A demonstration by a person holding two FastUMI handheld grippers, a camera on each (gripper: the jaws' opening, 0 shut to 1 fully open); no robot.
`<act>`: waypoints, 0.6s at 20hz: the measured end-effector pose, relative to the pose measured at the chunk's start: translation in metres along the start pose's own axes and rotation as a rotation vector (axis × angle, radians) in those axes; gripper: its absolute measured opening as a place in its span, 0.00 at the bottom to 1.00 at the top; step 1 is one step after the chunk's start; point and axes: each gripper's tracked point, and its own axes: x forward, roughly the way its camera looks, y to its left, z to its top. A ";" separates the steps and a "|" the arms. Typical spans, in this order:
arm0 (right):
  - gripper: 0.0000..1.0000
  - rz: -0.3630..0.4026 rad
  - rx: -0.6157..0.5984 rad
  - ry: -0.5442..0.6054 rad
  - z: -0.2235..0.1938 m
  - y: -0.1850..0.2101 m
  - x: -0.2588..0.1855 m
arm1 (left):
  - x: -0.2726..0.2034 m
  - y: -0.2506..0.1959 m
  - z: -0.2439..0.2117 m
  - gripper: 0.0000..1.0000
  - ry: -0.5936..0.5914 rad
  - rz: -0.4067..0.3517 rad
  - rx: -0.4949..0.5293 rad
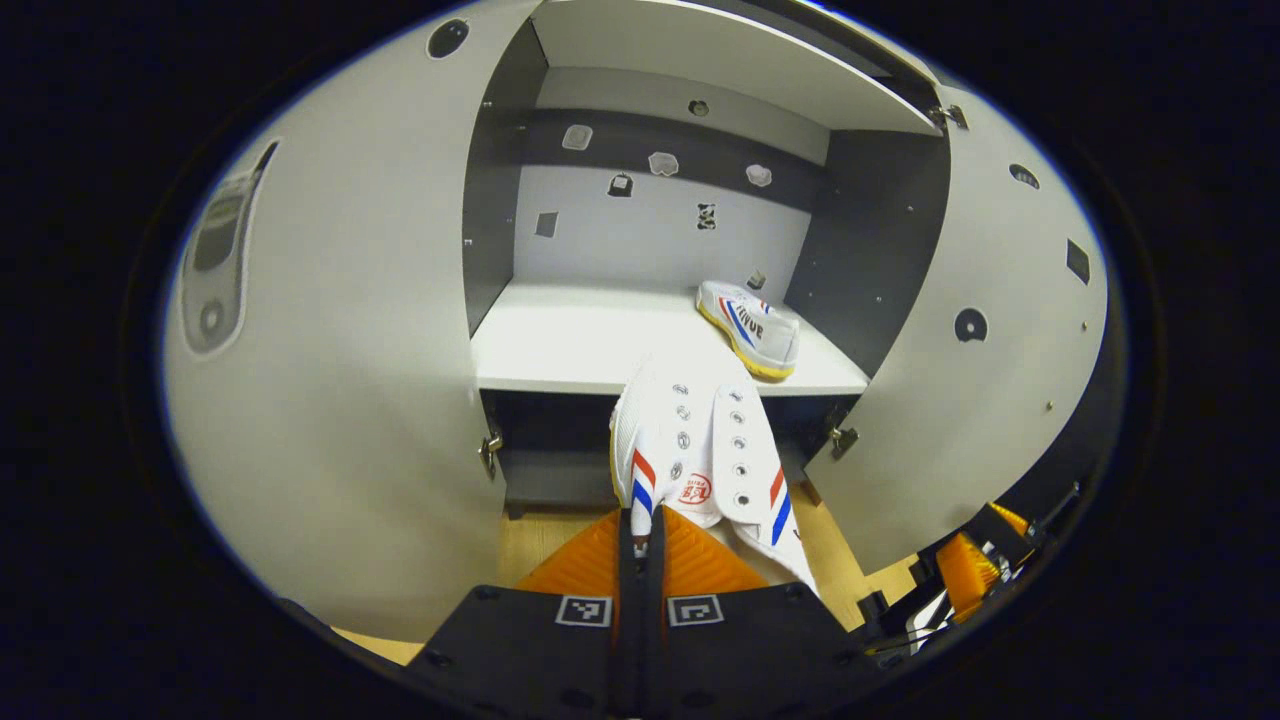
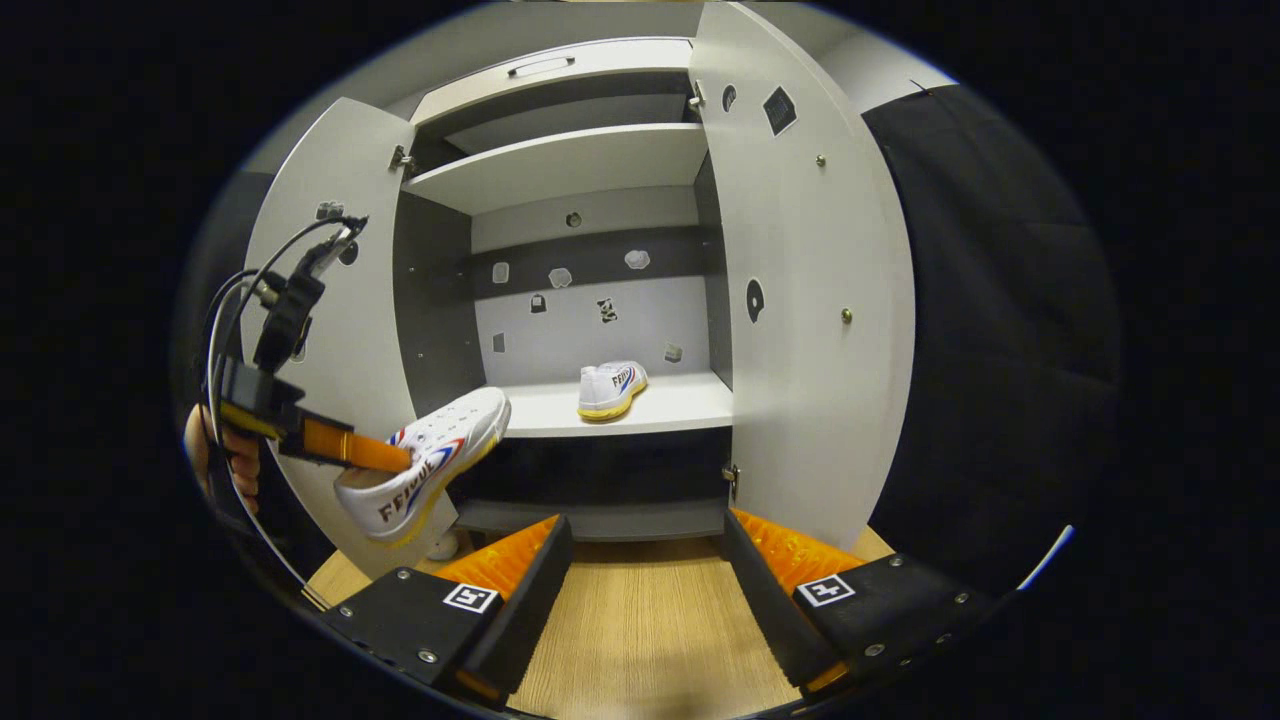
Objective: Grab one shoe with the right hand and put it into the shoe cabinet, grab the other shoe with the left hand and put it into the shoe cabinet; then close the right door with the right hand and the left door with the left hand.
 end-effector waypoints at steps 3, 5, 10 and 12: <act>0.93 -0.009 0.004 0.001 -0.001 -0.005 0.002 | 0.001 0.000 -0.001 0.06 -0.040 0.026 0.007; 0.93 -0.014 0.007 0.000 0.000 -0.008 0.003 | -0.001 -0.001 -0.001 0.06 -0.048 0.030 -0.004; 0.93 -0.036 0.025 0.002 0.000 -0.021 0.007 | -0.005 0.003 0.002 0.06 -0.030 0.072 0.009; 0.93 -0.049 0.028 0.004 -0.001 -0.027 0.008 | -0.006 0.003 0.002 0.06 -0.019 0.103 0.020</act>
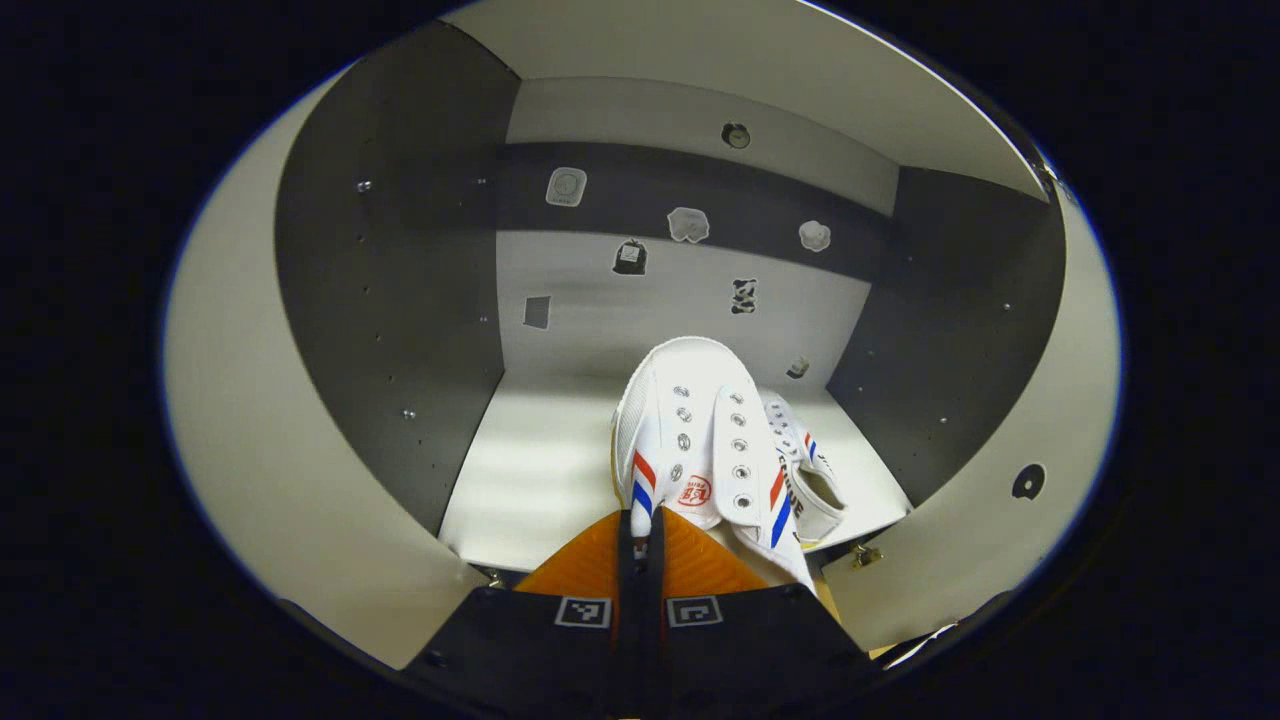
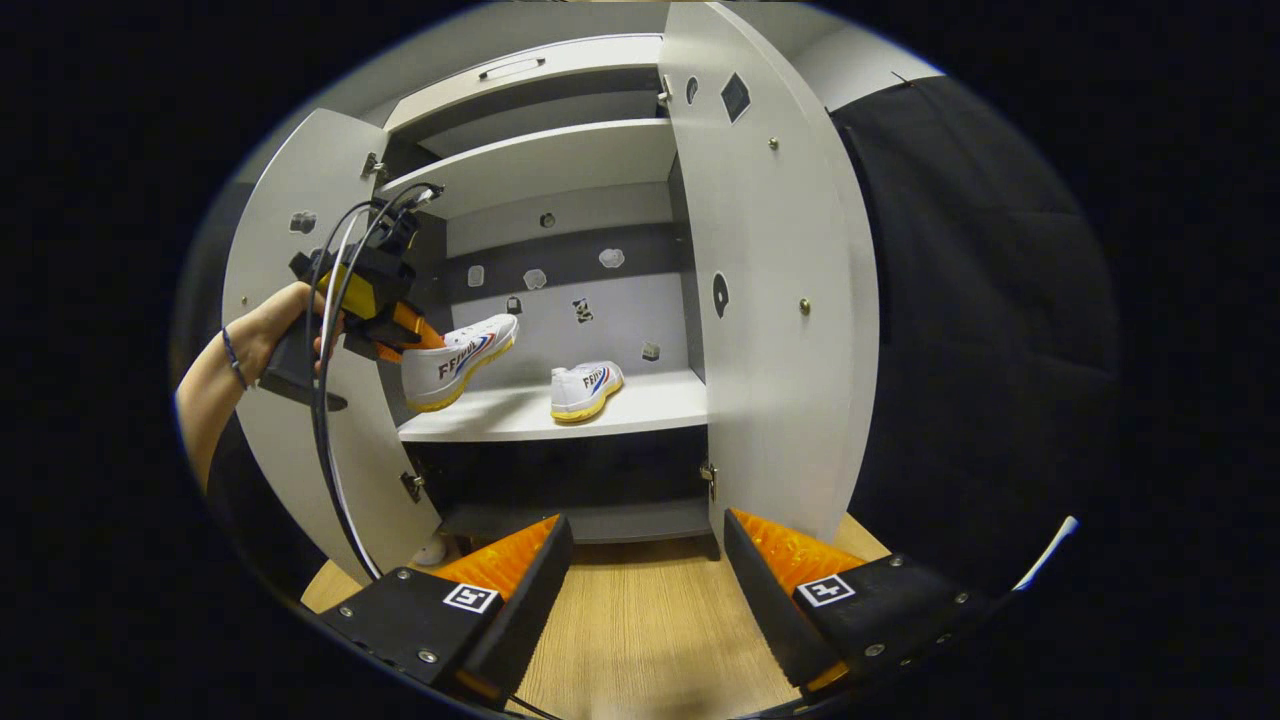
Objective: Grab one shoe with the right hand and put it into the shoe cabinet, grab the other shoe with the left hand and put it into the shoe cabinet; then close the right door with the right hand and the left door with the left hand.
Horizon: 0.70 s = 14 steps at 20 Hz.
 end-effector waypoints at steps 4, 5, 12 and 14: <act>0.93 -0.018 0.002 0.004 -0.002 -0.010 0.002 | 0.002 0.000 0.001 0.06 0.051 0.024 -0.008; 0.93 -0.023 0.005 0.006 -0.003 -0.012 0.001 | 0.007 0.001 0.000 0.06 0.069 0.030 0.004; 0.93 -0.040 0.010 0.015 -0.004 -0.024 0.003 | 0.059 0.004 -0.023 0.06 0.147 0.032 -0.020; 0.93 -0.040 0.008 0.019 -0.006 -0.023 0.004 | 0.062 0.007 -0.027 0.06 0.157 0.041 -0.009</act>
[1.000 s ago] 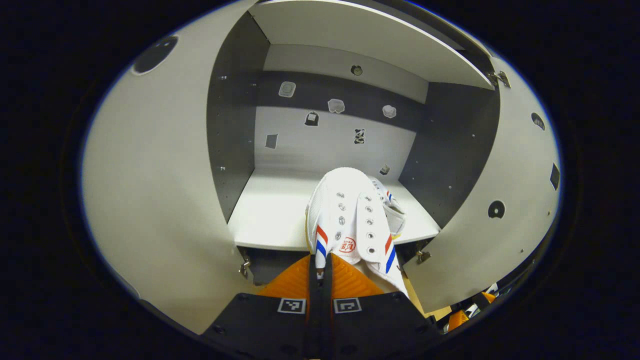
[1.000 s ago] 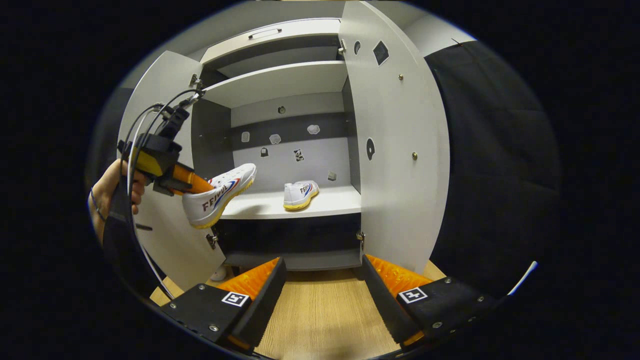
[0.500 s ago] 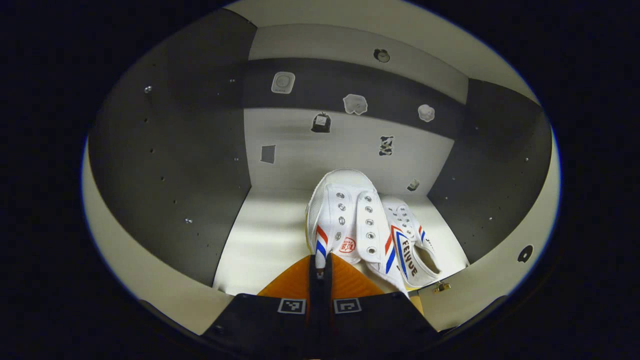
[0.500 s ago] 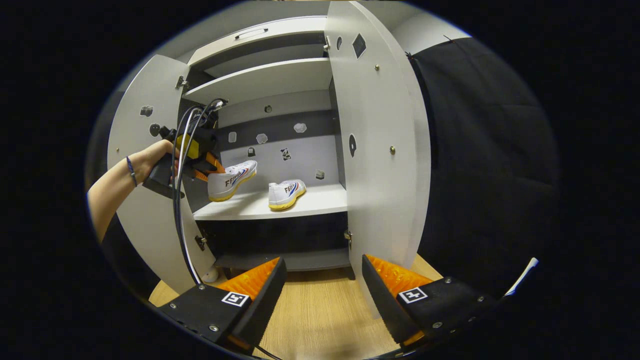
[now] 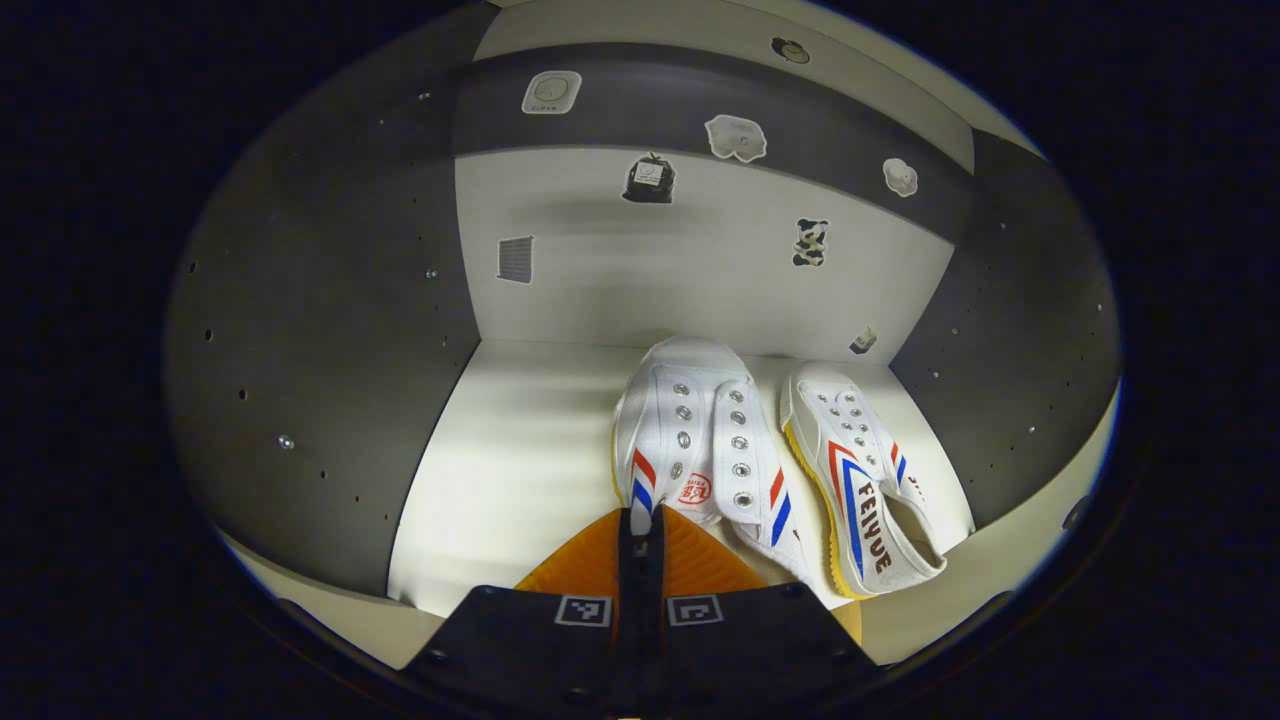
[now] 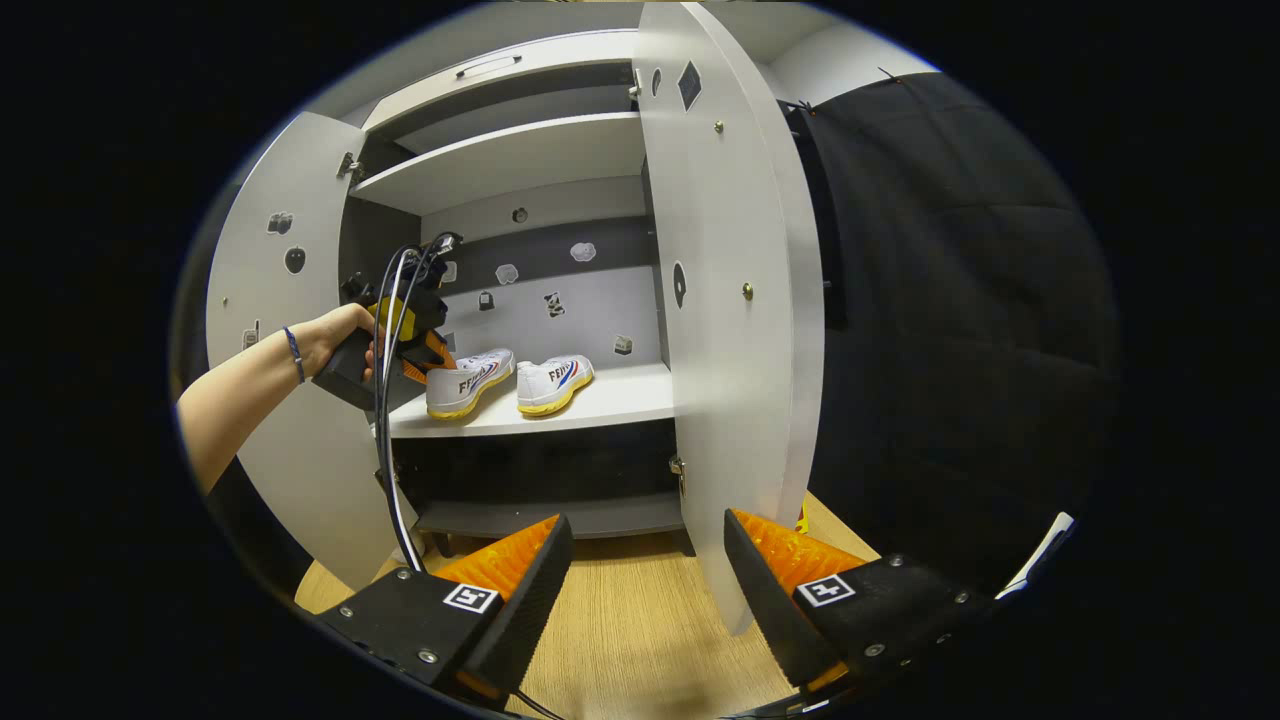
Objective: Grab one shoe with the right hand and put it into the shoe cabinet, grab the other shoe with the left hand and put it into the shoe cabinet; then close the right door with the right hand and the left door with the left hand.
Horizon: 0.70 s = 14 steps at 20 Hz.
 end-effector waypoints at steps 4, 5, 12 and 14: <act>0.93 0.010 0.015 0.006 -0.001 0.004 0.000 | 0.008 0.004 -0.014 0.06 0.044 0.012 -0.014; 0.93 0.013 0.016 0.007 -0.001 0.004 0.000 | 0.009 0.006 -0.014 0.06 0.044 0.021 -0.019; 0.93 0.017 0.035 0.009 0.001 -0.001 -0.011 | 0.002 0.004 -0.014 0.27 0.029 0.015 -0.023; 0.93 0.009 0.041 0.002 0.003 -0.005 -0.017 | -0.009 0.004 -0.005 0.29 -0.005 0.026 0.000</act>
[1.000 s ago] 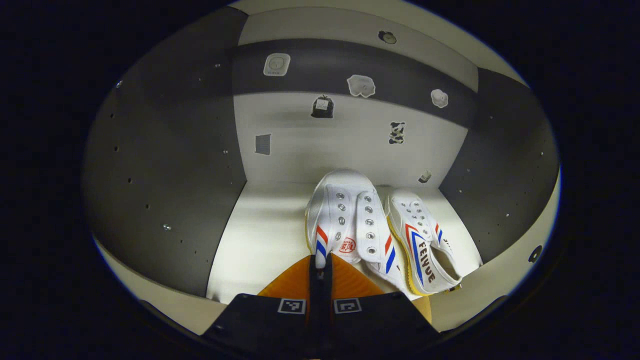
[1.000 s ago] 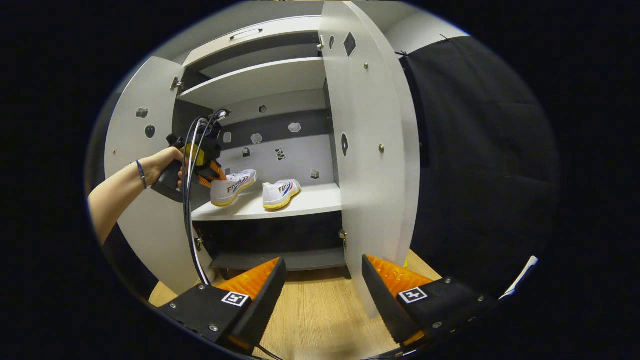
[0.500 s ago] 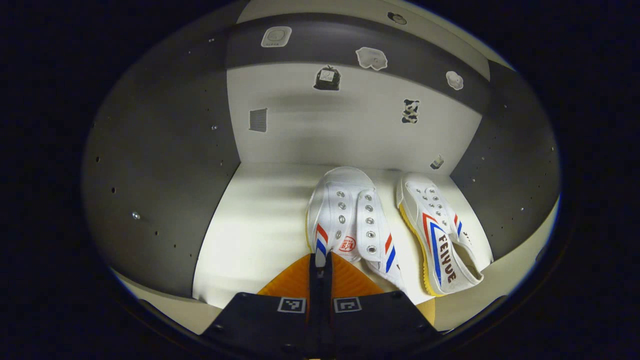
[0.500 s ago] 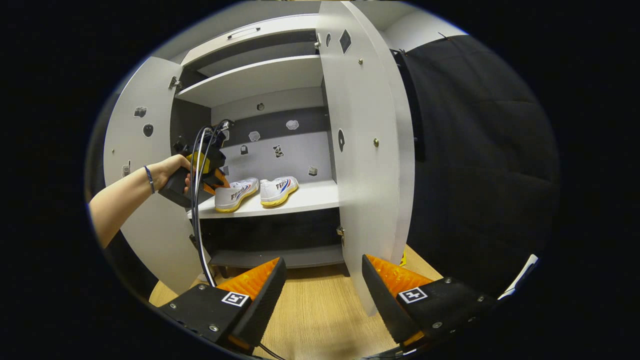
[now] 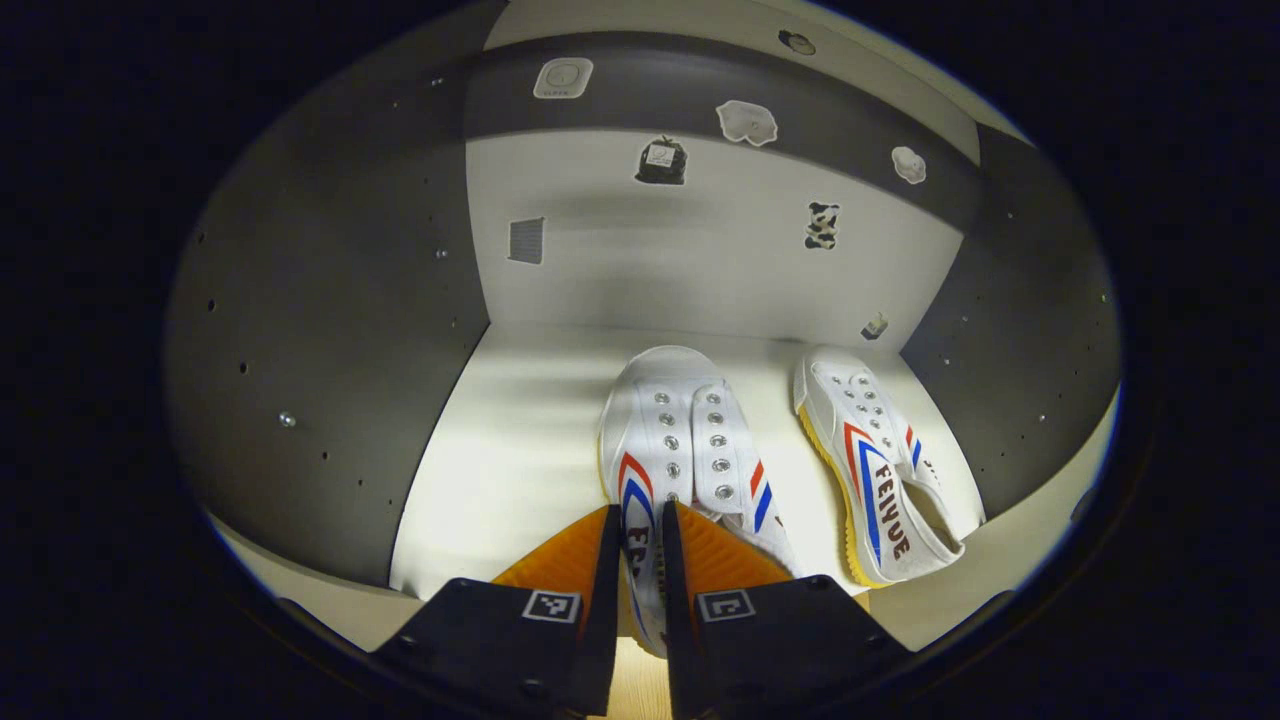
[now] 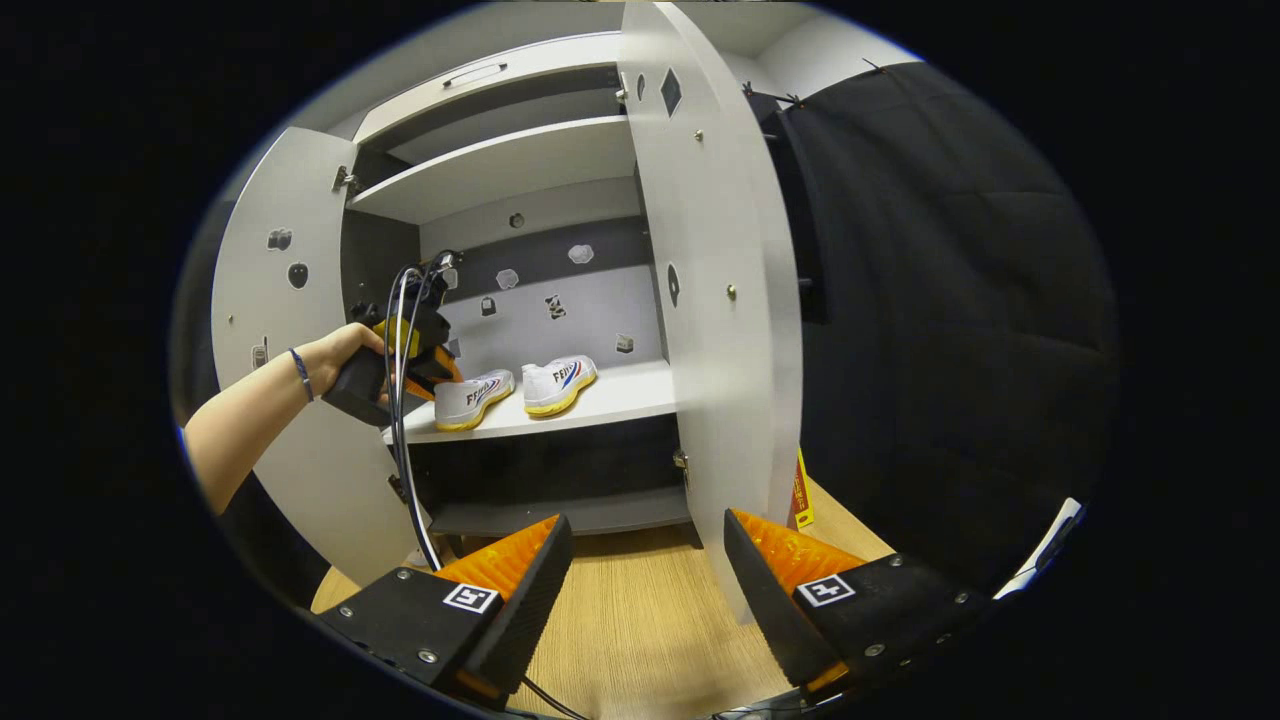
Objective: Grab one shoe with the right hand and put it into the shoe cabinet, grab the other shoe with the left hand and put it into the shoe cabinet; then close the right door with the right hand and the left door with the left hand.
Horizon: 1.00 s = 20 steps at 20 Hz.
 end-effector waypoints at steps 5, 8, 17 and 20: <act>0.93 -0.013 0.007 -0.028 0.012 -0.014 -0.016 | -0.046 -0.006 0.025 0.55 -0.120 0.003 0.064; 0.93 -0.044 0.005 -0.060 0.026 -0.033 -0.023 | -0.084 -0.006 0.039 0.62 -0.212 0.004 0.083; 0.93 -0.128 0.001 -0.144 0.071 -0.102 -0.027 | -0.222 -0.001 0.052 0.88 -0.501 -0.012 0.082; 0.92 -0.134 -0.017 -0.154 0.075 -0.116 -0.023 | -0.266 0.005 0.048 0.93 -0.579 0.003 0.099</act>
